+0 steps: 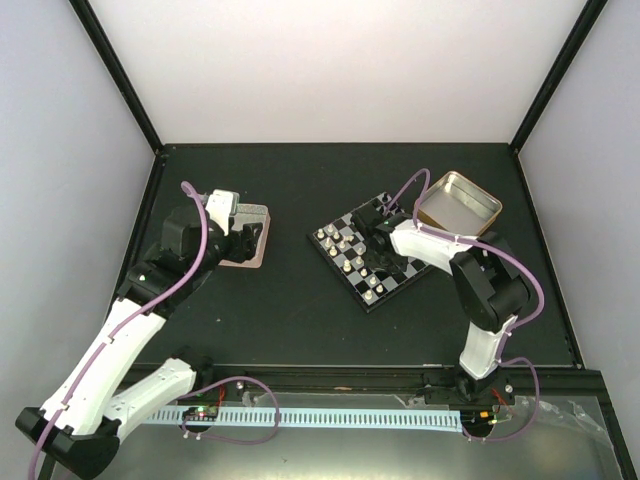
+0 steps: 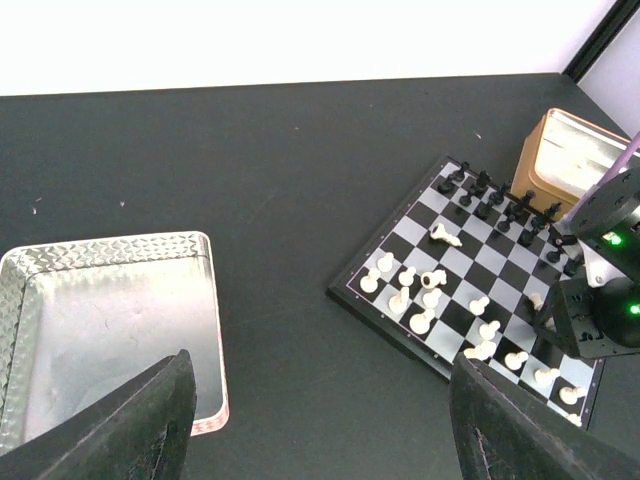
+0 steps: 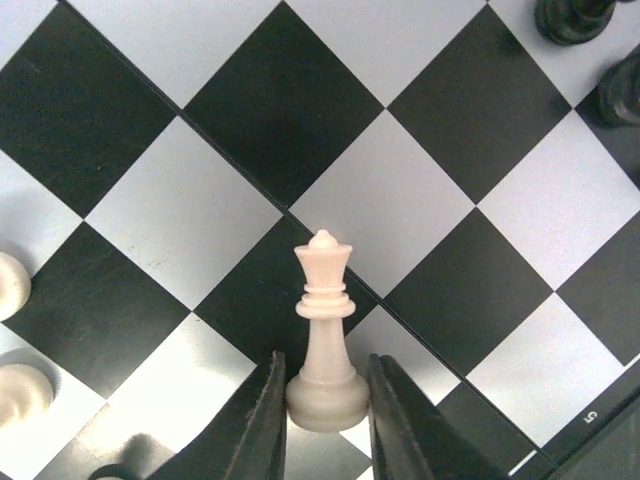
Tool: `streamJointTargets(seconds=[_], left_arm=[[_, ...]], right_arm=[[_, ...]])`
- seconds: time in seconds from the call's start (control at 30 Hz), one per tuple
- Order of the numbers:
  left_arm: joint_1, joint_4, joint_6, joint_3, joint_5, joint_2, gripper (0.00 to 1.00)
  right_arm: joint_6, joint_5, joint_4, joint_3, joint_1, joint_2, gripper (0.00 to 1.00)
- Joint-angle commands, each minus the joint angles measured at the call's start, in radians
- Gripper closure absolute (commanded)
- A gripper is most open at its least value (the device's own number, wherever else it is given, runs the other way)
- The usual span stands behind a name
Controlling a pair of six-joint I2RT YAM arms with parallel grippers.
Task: Set up the chess pieces on the board
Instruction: Pick up the chess piece from the chessboard.
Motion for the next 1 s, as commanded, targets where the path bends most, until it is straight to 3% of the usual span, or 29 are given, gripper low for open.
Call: streamJointTargets(seconds=[0.0, 0.1, 0.2, 0.47, 0.7, 0.97], left_arm=[[0.01, 0.021, 0.006, -0.003, 0.017, -0.01, 0.29], [0.011, 0.021, 0.006, -0.003, 0.019, -0.008, 0.29], [0.011, 0.022, 0.005, -0.002, 0.023, -0.005, 0.29], [0.012, 0.041, -0.02, -0.001, 0.086, 0.017, 0.29], [0.01, 0.204, -0.184, -0.014, 0.42, 0.11, 0.27], [0.008, 0.457, -0.415, -0.006, 0.734, 0.299, 0.25]], right_arm=[[-0.02, 0.01, 0.01, -0.01, 0.004, -0.022, 0.78], [-0.044, 0.011, 0.03, -0.002, 0.004, -0.013, 0.79], [-0.066, 0.013, 0.057, -0.007, 0.004, -0.019, 0.87], [-0.196, 0.081, 0.223, -0.095, 0.003, -0.158, 0.88], [-0.404, -0.009, 0.473, -0.224, 0.004, -0.373, 0.87], [-0.585, -0.342, 0.747, -0.404, 0.003, -0.652, 0.86]])
